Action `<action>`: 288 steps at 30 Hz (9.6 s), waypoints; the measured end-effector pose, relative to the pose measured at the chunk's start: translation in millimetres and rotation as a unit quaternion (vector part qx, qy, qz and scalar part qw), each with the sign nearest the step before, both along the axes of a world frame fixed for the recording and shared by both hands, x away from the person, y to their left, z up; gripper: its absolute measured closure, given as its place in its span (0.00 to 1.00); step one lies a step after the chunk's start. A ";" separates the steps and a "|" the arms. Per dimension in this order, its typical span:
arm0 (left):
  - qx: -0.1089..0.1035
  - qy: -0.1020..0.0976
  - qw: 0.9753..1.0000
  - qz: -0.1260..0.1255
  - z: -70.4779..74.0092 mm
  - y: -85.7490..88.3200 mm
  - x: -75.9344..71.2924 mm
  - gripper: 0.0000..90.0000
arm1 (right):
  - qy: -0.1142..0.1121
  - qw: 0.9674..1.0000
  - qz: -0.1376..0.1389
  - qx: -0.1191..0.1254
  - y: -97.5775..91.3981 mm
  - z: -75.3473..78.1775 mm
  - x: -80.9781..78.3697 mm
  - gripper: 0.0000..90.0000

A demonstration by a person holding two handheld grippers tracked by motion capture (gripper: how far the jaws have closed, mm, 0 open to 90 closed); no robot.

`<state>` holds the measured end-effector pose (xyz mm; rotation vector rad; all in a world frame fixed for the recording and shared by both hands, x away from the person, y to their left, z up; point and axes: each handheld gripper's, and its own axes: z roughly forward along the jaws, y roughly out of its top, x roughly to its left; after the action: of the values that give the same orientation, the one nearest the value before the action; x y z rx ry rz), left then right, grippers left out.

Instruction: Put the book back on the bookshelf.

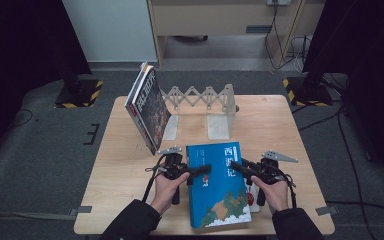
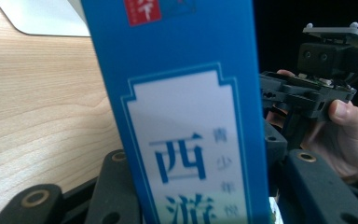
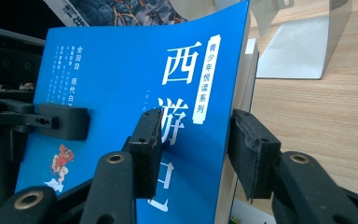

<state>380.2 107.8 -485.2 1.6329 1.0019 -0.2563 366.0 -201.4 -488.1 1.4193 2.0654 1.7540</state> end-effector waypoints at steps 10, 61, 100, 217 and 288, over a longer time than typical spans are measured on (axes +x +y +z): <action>-0.001 0.013 1.000 -0.014 4.2 3.0 1.3 0.65 | 0.004 1.000 0.005 0.007 1.0 -2.7 2.3 0.56; 0.015 -0.101 0.995 -0.001 42.3 1.7 4.6 0.62 | -0.032 0.999 0.028 0.013 4.6 7.8 8.5 0.63; 0.024 -0.099 0.995 0.015 89.3 34.2 3.0 0.67 | -0.023 0.993 -0.047 -0.103 -28.4 -0.5 11.8 0.36; 0.174 -0.200 0.926 0.270 84.6 20.0 107.0 0.64 | 0.052 0.941 -0.146 -0.300 -79.3 -51.7 27.6 0.01; 0.180 -0.224 0.913 0.288 47.5 -5.3 66.6 0.65 | 0.053 0.941 -0.151 -0.299 -77.5 -51.9 26.8 0.01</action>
<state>446.8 102.5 -437.7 1.5305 1.1548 0.7108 392.8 -278.9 -540.0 1.5310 2.0320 0.8441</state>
